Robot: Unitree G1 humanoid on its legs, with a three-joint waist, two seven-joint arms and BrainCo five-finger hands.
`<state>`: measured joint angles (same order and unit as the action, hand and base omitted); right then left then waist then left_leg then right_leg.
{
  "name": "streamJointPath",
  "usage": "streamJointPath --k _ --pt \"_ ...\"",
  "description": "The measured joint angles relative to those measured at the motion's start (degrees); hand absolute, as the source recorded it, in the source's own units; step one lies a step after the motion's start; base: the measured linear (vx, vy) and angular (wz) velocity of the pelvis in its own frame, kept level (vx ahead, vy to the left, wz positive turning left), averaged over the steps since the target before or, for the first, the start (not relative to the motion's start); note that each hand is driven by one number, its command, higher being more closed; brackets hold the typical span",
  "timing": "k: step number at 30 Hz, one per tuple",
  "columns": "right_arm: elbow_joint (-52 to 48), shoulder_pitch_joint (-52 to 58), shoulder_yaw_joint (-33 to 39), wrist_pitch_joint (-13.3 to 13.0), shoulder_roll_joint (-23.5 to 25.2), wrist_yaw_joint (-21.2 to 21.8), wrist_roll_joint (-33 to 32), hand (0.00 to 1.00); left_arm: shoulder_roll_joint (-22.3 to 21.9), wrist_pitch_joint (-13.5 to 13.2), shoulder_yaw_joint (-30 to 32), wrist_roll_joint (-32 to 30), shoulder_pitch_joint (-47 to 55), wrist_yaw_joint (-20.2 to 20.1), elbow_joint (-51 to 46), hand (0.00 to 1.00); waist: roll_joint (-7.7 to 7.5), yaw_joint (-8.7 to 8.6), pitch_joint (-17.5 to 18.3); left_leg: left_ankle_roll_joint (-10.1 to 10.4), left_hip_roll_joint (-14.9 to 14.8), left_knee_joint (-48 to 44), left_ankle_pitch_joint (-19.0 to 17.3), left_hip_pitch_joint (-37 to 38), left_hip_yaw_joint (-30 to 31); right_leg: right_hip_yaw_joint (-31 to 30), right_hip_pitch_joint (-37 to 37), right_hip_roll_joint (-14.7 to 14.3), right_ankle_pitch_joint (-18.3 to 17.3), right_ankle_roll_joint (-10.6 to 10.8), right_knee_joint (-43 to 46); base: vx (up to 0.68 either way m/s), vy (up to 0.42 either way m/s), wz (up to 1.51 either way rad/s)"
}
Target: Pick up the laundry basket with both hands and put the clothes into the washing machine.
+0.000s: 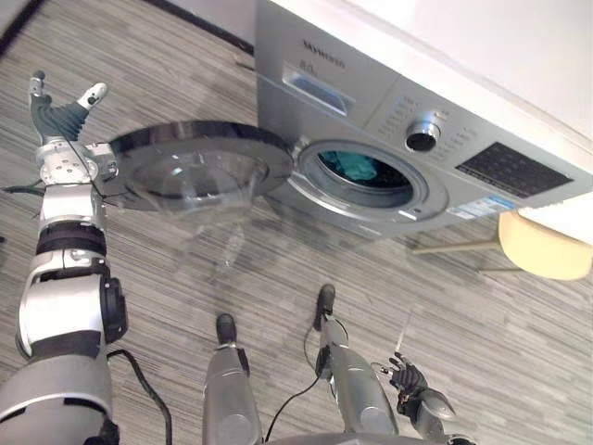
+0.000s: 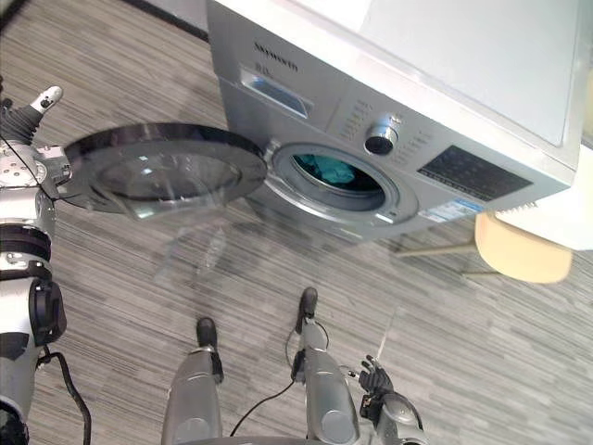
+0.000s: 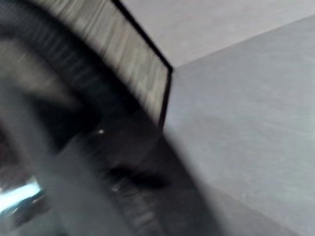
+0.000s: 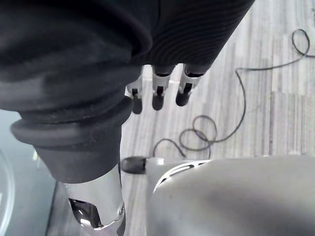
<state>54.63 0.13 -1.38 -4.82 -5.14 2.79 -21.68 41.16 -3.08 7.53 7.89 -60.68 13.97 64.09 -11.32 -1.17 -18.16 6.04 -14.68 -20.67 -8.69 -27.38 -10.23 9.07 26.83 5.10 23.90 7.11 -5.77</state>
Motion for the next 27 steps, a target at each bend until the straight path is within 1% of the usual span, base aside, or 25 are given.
streamJointPath --k 1,2,3,4,6,7,8,9,10,11,12,13,14,15,16,17,18,19,21,22,23,24,25,26,27 --pt "-0.7 0.8 -0.6 -0.2 0.5 0.2 -0.7 0.00 0.6 -0.5 -0.1 0.3 -0.4 1.1 0.0 0.00 -0.66 0.11 -0.2 0.2 -0.8 -0.1 0.1 -0.3 -0.1 0.2 0.4 -0.6 0.1 -0.1 0.0 -0.08 -0.034 -0.10" --pt "-1.1 1.5 -0.8 -0.3 0.7 0.3 -0.8 0.00 0.9 -0.5 -0.1 0.5 -0.8 0.8 0.0 0.00 -0.68 0.31 -0.2 0.4 -1.3 -0.2 0.2 -0.8 0.0 0.3 0.6 -1.0 0.1 -0.1 0.0 -0.03 -0.053 -0.04" --pt "-1.7 2.5 -0.8 -0.1 0.7 0.5 -0.8 0.00 0.9 0.1 0.2 0.5 -1.0 -0.3 0.0 0.00 -0.66 0.61 -0.2 1.0 -2.0 -0.2 0.6 -1.1 0.2 0.3 0.7 -1.8 0.1 -0.1 0.0 0.01 -0.044 -0.03" --pt "-1.6 2.6 -0.7 0.0 0.7 0.8 -0.8 0.00 1.0 0.1 1.0 0.4 0.0 -0.6 -0.1 0.00 -0.66 0.69 -0.2 1.7 -2.5 -0.1 1.0 -1.1 0.3 0.3 0.7 -2.4 0.1 -0.1 0.0 0.02 -0.031 -0.03" --pt "-1.7 2.6 -0.7 -0.1 0.4 0.9 -0.7 0.00 0.8 -0.3 2.2 0.4 1.9 -0.5 -0.8 0.00 -0.66 0.68 -0.2 1.9 -2.5 -0.1 1.2 -1.0 0.2 0.3 0.8 -2.6 0.1 -0.1 0.0 0.01 -0.001 -0.06" --pt "-1.7 2.5 -0.6 -0.2 0.3 1.0 -0.7 0.00 0.4 -0.9 2.2 0.4 4.7 -0.4 -1.9 0.00 -0.66 0.71 -0.2 1.9 -2.4 -0.1 1.2 -0.7 0.0 0.3 0.6 -2.4 -0.4 0.2 0.0 0.02 0.022 0.07" --pt "-0.8 2.6 0.3 -0.2 0.4 1.0 -0.8 0.00 -1.0 -1.8 2.4 0.4 8.7 0.0 -3.6 0.00 -0.88 0.63 0.0 2.2 -1.8 -0.4 1.5 0.0 -0.5 0.2 -0.5 -1.4 -3.0 -0.1 0.0 0.02 0.034 0.15" --pt "0.1 2.6 1.1 0.0 0.5 1.1 -0.8 0.00 -2.2 -2.2 2.9 0.4 10.9 0.1 -4.4 0.00 -0.99 0.74 0.1 2.2 -1.1 -0.6 1.4 0.5 -0.6 0.1 -1.2 -0.8 -4.5 -1.7 0.0 0.03 0.028 0.10" --pt "1.9 2.3 3.3 0.4 0.4 0.9 -0.9 0.00 -5.2 -2.4 4.0 0.0 17.0 0.1 -5.3 0.00 -0.28 1.83 0.4 2.2 -0.7 -0.3 1.4 2.2 -1.6 -0.4 -2.2 -0.5 -5.6 -1.7 0.0 0.00 0.000 0.00" --pt "2.5 2.1 4.3 0.4 0.5 0.9 -1.0 0.00 -6.3 -2.3 3.9 0.0 19.5 0.1 -5.3 0.00 0.10 1.98 0.6 2.2 -0.5 -0.2 1.4 3.0 -1.7 -0.5 -2.8 -0.3 -6.1 -1.0 0.0 0.00 0.040 -0.06" --pt "3.3 1.8 6.1 0.6 0.5 0.8 -1.2 0.00 -9.0 -1.9 3.3 -0.1 25.2 0.1 -5.3 0.00 0.61 2.02 1.4 2.1 0.1 0.9 1.4 4.8 -2.1 0.1 -4.1 0.2 -7.8 0.7 0.0 0.02 0.059 -0.05" --pt "4.2 1.8 6.9 0.8 0.5 0.7 -1.3 0.00 -11.1 -1.6 1.6 -0.9 29.7 0.0 -5.0 0.00 0.69 2.08 2.3 1.8 0.8 2.5 1.4 6.4 -2.7 0.5 -4.8 0.8 -10.3 1.6 0.0 0.04 0.063 -0.06" --pt "4.9 1.9 8.3 1.0 0.4 0.5 -1.2 0.00 -14.6 -0.9 -1.1 -0.9 35.2 -0.3 -4.9 0.00 1.21 2.00 4.6 1.6 1.6 5.2 2.2 8.0 -3.7 0.4 -5.2 1.4 -12.9 2.0 0.0 0.05 0.049 -0.02" --pt "5.5 2.0 8.7 1.2 0.5 0.1 -1.0 0.00 -16.6 -0.6 -3.3 -1.1 37.4 -1.1 -4.8 0.00 1.38 1.99 5.8 1.3 2.3 6.8 2.8 8.9 -4.2 0.5 -5.3 2.0 -13.3 2.3 0.0 0.06 0.049 0.14" --pt "6.6 2.0 8.9 1.5 0.5 -0.4 -0.9 0.00 -19.9 -0.4 -8.5 -2.2 41.1 -3.1 -4.3 0.00 1.88 1.98 7.2 1.2 3.8 9.9 3.8 11.3 -4.5 0.7 -6.4 2.8 -14.1 3.2 0.0 0.04 0.033 0.22" --pt "7.0 2.0 8.9 1.5 0.7 -0.4 -0.9 0.00 -21.4 -0.2 -12.0 -2.9 42.4 -4.3 -3.5 0.00 2.17 1.88 7.7 1.1 4.6 11.4 4.4 12.7 -4.6 0.9 -7.2 3.4 -14.2 3.3 0.0 0.06 0.087 0.24" --pt "7.0 2.0 8.9 1.6 1.9 -0.4 -0.9 0.00 -24.8 1.2 -21.6 -5.5 44.4 -7.2 -1.4 0.00 2.35 1.46 8.9 0.8 6.1 14.2 5.3 15.4 -5.0 0.9 -8.6 4.6 -14.3 3.3 0.0 0.05 0.110 0.12" --pt "7.0 2.0 8.9 1.6 2.5 -0.3 -0.9 0.00 -26.5 1.7 -24.6 -6.1 44.8 -8.2 -0.4 0.00 2.30 0.96 9.5 0.8 6.6 15.1 5.8 16.2 -5.2 0.9 -9.0 5.0 -14.5 3.5 0.0 0.05 0.129 0.01" --pt "6.7 2.0 8.8 1.7 5.1 -0.2 -0.9 0.00 -32.3 2.7 -34.9 -7.7 44.9 -11.5 2.4 0.00 2.01 -1.36 11.8 0.8 7.8 18.1 6.0 18.5 -7.3 0.0 -9.0 5.7 -16.0 2.8 0.0 0.05 0.085 -0.26" --pt "6.6 2.0 8.7 1.7 5.0 -0.2 -1.0 0.00 -33.6 2.7 -36.8 -7.7 44.7 -11.9 2.8 0.00 1.97 -1.95 12.1 0.8 8.0 18.6 6.1 19.2 -8.1 -0.2 -9.0 5.9 -16.0 2.8 0.0 0.08 0.077 -0.58" --pt "5.4 2.2 8.7 1.9 5.0 -0.3 -1.0 0.00 -36.4 2.8 -41.1 -7.6 43.6 -13.1 3.7 0.00 1.99 -3.31 12.4 0.9 8.0 18.6 6.1 20.5 -10.3 -1.5 -9.0 5.7 -15.9 2.7 0.0 0.08 0.051 -0.60" --pt "4.5 2.7 8.7 2.0 5.0 -0.2 -1.1 0.00 -37.7 2.9 -42.7 -7.6 42.7 -13.5 4.1 0.00 2.19 -4.06 12.3 1.0 8.0 18.3 6.1 21.2 -11.5 -2.5 -8.9 5.5 -15.7 2.4 0.0 0.09 0.032 -0.95" --pt "2.4 4.0 8.3 2.1 4.8 -0.2 -1.3 0.00 -39.8 2.9 -43.8 -7.3 40.0 -14.0 4.6 0.00 2.35 -5.22 12.4 1.0 7.8 18.4 5.5 22.4 -14.3 -5.1 -8.4 4.9 -15.4 2.0 0.0 0.08 0.016 -0.99" --pt "0.8 4.7 8.3 2.2 4.6 -0.2 -1.4 0.00 -40.9 2.7 -43.5 -6.5 37.3 -13.7 5.0 0.00 2.47 -6.00 12.4 1.2 7.7 18.3 5.1 23.2 -16.6 -6.7 -8.0 4.4 -14.5 0.7 0.0 0.08 0.019 -1.20" --pt "-0.2 5.5 8.3 2.5 4.0 -0.2 -1.5 0.00 -41.6 2.6 -42.5 -5.8 34.2 -13.3 5.4 0.00 3.07 -7.17 12.6 1.5 7.6 18.2 4.4 23.5 -18.7 -8.2 -7.2 3.6 -13.4 -0.7 0.0 0.11 0.001 -1.44"
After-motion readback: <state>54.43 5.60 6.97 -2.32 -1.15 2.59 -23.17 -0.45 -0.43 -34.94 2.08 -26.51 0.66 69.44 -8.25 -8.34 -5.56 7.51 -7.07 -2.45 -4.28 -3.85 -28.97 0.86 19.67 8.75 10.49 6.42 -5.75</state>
